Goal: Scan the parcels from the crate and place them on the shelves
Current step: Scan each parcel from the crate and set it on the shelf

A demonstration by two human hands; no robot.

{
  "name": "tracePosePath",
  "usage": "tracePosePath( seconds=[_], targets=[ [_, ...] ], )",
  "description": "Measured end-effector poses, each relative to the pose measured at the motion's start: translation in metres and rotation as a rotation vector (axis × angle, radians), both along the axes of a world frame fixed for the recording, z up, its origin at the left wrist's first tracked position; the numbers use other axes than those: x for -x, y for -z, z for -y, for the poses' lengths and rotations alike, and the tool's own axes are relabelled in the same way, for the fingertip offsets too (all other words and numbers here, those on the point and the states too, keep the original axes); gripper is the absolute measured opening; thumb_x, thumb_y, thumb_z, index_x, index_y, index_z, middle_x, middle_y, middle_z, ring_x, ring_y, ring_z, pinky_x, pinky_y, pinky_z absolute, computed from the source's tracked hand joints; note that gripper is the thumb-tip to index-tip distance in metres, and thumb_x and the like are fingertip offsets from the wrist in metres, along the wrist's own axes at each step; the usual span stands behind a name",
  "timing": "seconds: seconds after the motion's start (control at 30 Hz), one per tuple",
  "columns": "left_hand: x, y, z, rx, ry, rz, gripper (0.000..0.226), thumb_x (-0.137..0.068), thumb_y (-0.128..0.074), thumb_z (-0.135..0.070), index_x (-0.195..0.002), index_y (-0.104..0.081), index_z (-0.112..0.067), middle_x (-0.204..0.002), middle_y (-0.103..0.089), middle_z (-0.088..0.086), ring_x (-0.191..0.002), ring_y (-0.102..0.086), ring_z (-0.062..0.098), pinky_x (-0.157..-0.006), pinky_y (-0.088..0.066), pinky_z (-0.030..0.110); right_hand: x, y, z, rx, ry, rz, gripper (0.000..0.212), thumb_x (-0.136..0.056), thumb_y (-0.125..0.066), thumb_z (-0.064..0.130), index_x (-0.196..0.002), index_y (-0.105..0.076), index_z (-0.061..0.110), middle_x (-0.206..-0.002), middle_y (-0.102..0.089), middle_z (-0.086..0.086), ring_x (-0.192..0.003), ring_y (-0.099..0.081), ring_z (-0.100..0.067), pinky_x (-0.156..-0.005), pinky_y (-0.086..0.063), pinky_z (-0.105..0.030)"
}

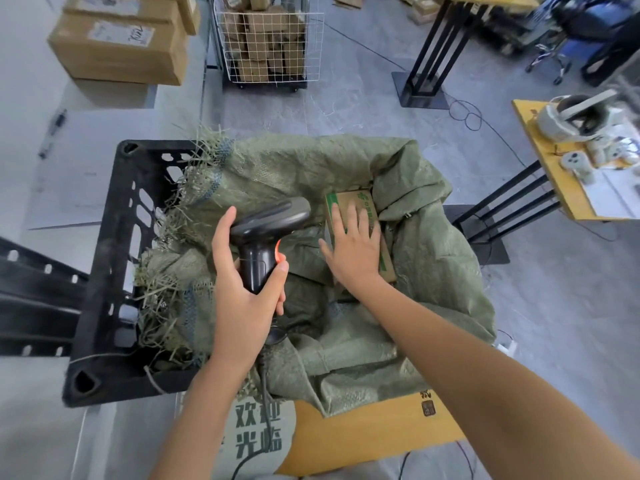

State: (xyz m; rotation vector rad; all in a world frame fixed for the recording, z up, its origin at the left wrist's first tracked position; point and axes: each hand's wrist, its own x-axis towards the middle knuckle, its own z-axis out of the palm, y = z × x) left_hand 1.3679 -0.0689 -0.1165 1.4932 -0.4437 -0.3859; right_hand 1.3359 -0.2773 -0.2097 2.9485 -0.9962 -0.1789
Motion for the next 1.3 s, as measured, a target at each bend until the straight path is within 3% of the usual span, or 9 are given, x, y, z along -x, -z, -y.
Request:
tracePosePath(
  seconds=[0.17,0.43,0.6,0.77,0.83,0.9,1.0,1.13,1.3],
  targets=[
    [0.002,-0.002,0.001,-0.009,0.010,-0.008,0.086,-0.098,-0.064,0.002,-0.149,-0.026,-0.056,-0.090,-0.066,0.003,-0.053,-0.055,0.020,-0.051,-0.051,0.029,0.004,0.009,0.023,-0.175,0.055,0.040,0.071,-0.104,-0.032,0.049,-0.161,-0.001,0.022,-0.169,0.005,-0.004,-0.155,0.010,-0.025,-0.123,0.009,-0.050],
    [0.002,-0.004,0.000,-0.015,-0.004,-0.011,0.087,-0.097,-0.065,0.001,-0.149,-0.025,-0.057,-0.088,-0.066,0.003,-0.053,-0.055,0.019,-0.051,-0.051,0.029,0.005,0.016,0.020,-0.186,0.088,0.076,0.069,-0.104,-0.031,0.047,-0.161,0.000,0.024,-0.169,0.007,-0.002,-0.155,0.012,-0.023,-0.124,0.011,-0.046],
    [0.005,-0.012,-0.009,-0.041,-0.035,0.065,0.085,-0.096,-0.068,-0.010,-0.146,-0.026,-0.065,-0.077,-0.065,-0.003,-0.050,-0.056,0.020,-0.052,-0.054,0.035,0.006,0.006,0.022,-0.216,0.059,0.018,0.075,-0.103,-0.023,0.061,-0.161,0.004,0.023,-0.168,0.010,-0.004,-0.155,0.013,-0.025,-0.123,0.011,-0.045],
    [0.007,-0.031,-0.032,-0.108,-0.155,0.182,0.080,-0.090,-0.067,-0.026,-0.146,-0.026,-0.065,-0.109,-0.069,0.010,-0.051,-0.060,0.019,-0.055,-0.054,0.028,0.007,-0.014,0.022,-0.270,0.010,0.056,0.077,-0.102,-0.021,0.064,-0.161,0.005,0.022,-0.169,0.008,-0.005,-0.155,0.010,-0.024,-0.124,0.007,-0.043],
    [0.010,-0.039,-0.043,-0.138,-0.231,0.240,0.080,-0.091,-0.068,-0.027,-0.147,-0.025,-0.065,-0.122,-0.064,0.022,-0.062,-0.066,0.029,-0.062,-0.059,0.038,0.009,-0.024,0.020,-0.281,-0.040,0.105,0.075,-0.103,-0.022,0.061,-0.161,0.003,0.021,-0.169,0.006,-0.006,-0.155,0.006,-0.024,-0.126,0.004,-0.043],
    [0.020,-0.045,-0.054,-0.172,-0.313,0.302,0.081,-0.092,-0.069,-0.026,-0.146,-0.024,-0.065,-0.123,-0.064,0.023,-0.067,-0.068,0.027,-0.066,-0.057,0.043,0.011,-0.037,0.013,-0.287,-0.111,0.180,0.071,-0.105,-0.023,0.056,-0.161,-0.001,0.018,-0.169,0.001,-0.007,-0.156,0.003,-0.023,-0.126,0.001,-0.043],
    [0.050,-0.050,-0.070,-0.202,-0.447,0.347,0.083,-0.097,-0.070,-0.013,-0.147,-0.025,-0.061,-0.116,-0.067,0.013,-0.062,-0.065,0.018,-0.063,-0.054,0.039,0.015,-0.059,-0.005,-0.309,-0.256,0.287,0.065,-0.108,-0.026,0.048,-0.161,-0.007,0.015,-0.169,-0.006,-0.007,-0.156,-0.001,-0.023,-0.126,-0.002,-0.041],
    [0.116,-0.062,-0.096,-0.228,-0.637,0.381,0.089,-0.094,-0.072,-0.009,-0.142,-0.026,-0.069,-0.129,-0.058,-0.035,-0.094,-0.071,0.006,-0.078,-0.059,0.023,0.030,-0.091,-0.043,-0.339,-0.470,0.364,0.060,-0.110,-0.024,0.041,-0.161,-0.007,0.016,-0.169,-0.005,-0.005,-0.156,-0.001,-0.022,-0.126,-0.002,-0.040],
    [0.203,-0.066,-0.135,-0.294,-0.869,0.389,0.088,-0.096,-0.070,-0.011,-0.137,-0.024,-0.074,-0.126,-0.067,0.009,-0.067,-0.068,0.001,-0.062,-0.054,0.016,0.065,-0.130,-0.115,-0.396,-0.736,0.432,0.060,-0.109,-0.025,0.042,-0.161,-0.009,0.018,-0.169,-0.006,-0.005,-0.156,-0.001,-0.023,-0.126,-0.001,-0.042]
  ],
)
